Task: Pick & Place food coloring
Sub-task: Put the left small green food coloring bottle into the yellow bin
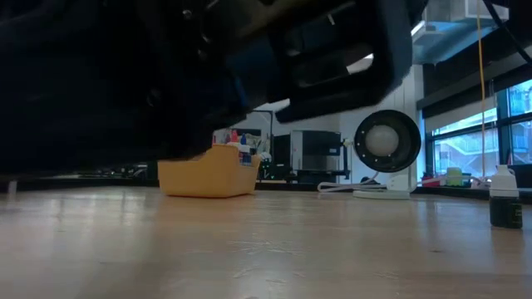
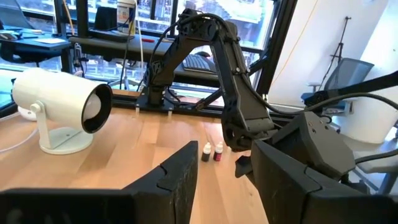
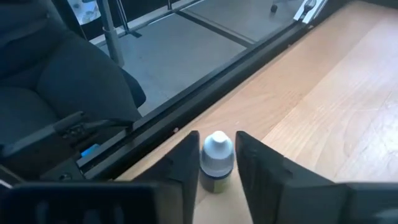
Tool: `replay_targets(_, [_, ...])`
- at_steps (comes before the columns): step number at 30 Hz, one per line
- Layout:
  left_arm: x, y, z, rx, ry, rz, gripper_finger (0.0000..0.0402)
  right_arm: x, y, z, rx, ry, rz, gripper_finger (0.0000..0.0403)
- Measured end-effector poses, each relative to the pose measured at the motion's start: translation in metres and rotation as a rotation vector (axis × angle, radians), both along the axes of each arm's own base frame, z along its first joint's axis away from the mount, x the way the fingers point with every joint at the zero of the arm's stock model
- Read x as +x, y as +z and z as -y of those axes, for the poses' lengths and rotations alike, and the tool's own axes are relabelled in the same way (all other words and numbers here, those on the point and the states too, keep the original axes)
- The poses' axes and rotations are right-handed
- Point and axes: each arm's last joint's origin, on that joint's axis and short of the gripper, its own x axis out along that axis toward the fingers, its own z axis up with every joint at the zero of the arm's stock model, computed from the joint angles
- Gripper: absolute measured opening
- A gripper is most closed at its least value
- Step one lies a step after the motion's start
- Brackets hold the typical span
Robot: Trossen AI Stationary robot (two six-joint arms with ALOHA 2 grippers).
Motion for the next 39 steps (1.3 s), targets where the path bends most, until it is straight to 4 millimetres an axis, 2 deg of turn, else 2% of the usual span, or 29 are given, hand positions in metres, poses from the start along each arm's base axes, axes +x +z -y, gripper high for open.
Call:
replay_targets(6, [0.000, -0.001, 0.000, 0.002, 0.000, -0.012, 0.0148, 0.000, 0.001, 0.000, 0.001, 0.002, 0.007, 0.0064])
replay_targets(10, [0.000, -0.001, 0.000, 0.003, 0.000, -0.012, 0.0148, 0.000, 0.004, 0.001, 0.000, -0.002, 0.002, 0.0061])
replay_targets(13, [0.000, -0.001, 0.000, 0.004, 0.000, -0.012, 0.0148, 0.000, 0.020, 0.011, -0.019, -0.017, -0.035, 0.0063])
replay_targets(18, [0.000, -0.002, 0.000, 0.006, 0.000, -0.020, 0.0148, -0.004, 0.072, 0.053, -0.107, -0.057, -0.075, 0.0061])
replay_targets(24, [0.000, -0.002, 0.000, 0.006, 0.000, -0.019, 0.0148, -0.023, 0.131, 0.110, -0.287, -0.234, -0.089, 0.0062])
replay_targets(27, [0.000, -0.002, 0.000, 0.006, 0.000, -0.021, 0.0148, -0.039, 0.146, 0.141, -0.304, -0.305, -0.055, 0.0062])
replay_targets(32, [0.000, -0.004, 0.000, 0.012, 0.000, -0.040, 0.0148, -0.058, 0.149, 0.188, -0.263, -0.502, 0.142, 0.0062])
replay_targets(35, [0.000, -0.004, 0.000, 0.012, 0.000, -0.041, 0.0148, -0.063, 0.133, 0.214, -0.235, -0.622, 0.236, 0.0064])
replay_targets(39, [0.000, -0.004, 0.000, 0.012, 0.006, -0.041, 0.0148, -0.062, 0.105, 0.247, -0.241, -0.768, 0.217, 0.0064])
